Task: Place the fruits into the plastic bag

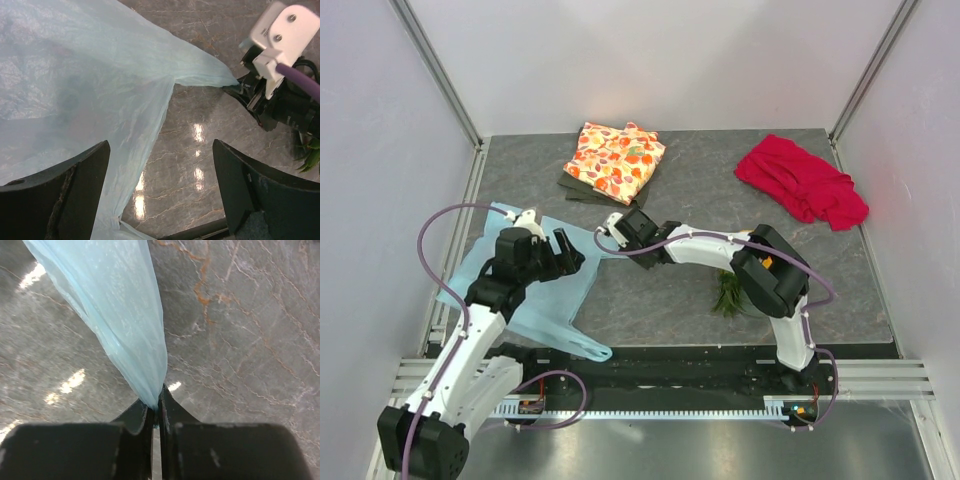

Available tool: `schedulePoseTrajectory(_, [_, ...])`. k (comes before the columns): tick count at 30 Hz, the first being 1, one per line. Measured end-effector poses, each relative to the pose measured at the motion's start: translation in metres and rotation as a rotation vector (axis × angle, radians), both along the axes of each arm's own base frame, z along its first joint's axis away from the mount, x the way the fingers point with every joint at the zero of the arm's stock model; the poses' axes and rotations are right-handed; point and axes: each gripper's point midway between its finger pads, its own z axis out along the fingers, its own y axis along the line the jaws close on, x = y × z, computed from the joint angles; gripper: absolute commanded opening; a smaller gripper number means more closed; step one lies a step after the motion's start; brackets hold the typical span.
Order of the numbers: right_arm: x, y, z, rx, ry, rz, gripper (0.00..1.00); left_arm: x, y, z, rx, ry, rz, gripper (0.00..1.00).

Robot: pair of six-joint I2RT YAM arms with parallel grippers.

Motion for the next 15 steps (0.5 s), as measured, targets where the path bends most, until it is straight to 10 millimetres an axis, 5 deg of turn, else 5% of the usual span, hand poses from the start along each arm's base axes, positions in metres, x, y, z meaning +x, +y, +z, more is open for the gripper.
schedulePoseTrajectory(6, [0.009,-0.025,0.013,-0.001,0.024,-0.051,0.04,0.000,-0.013,-0.018,0.041,0.057,-0.064,0.89])
schedulePoseTrajectory(15, [0.022,-0.074,0.046,0.051,0.088,-0.157,0.03,0.001,-0.081,-0.036,0.215,0.114,-0.295,0.90])
